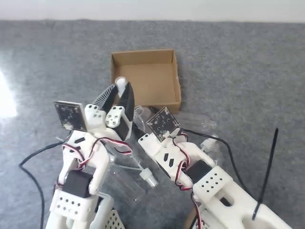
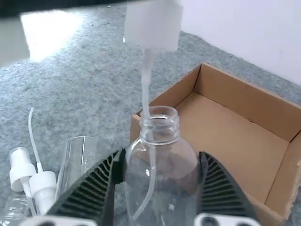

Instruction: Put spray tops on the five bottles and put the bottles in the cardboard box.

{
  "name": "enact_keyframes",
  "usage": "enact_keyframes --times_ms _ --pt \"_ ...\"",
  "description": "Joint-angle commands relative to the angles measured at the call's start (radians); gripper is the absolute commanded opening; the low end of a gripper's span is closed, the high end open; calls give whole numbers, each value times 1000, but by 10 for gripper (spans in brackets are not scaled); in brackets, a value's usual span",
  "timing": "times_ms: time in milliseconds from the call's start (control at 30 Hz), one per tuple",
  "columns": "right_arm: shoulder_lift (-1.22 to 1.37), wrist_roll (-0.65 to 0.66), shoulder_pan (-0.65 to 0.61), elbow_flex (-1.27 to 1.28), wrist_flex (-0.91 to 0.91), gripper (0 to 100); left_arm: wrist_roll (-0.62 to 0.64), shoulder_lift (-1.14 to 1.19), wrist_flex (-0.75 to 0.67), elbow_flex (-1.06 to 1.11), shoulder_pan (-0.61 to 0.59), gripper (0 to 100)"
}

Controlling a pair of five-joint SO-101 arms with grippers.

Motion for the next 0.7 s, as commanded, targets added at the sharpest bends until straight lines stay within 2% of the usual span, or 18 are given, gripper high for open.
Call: enact_keyframes --times_ms 0,167,300,667 --pt "-41 -9 24 -8 -21 130 -43 -2 29 -13 15 47" --pt "-41 -9 24 -8 -21 130 -43 -2 40 -15 14 102" --pt "-51 -9 25 -8 -22 130 -43 -2 118 -61 14 106" --pt "-285 -9 21 101 -21 129 -44 -8 178 -90 49 135"
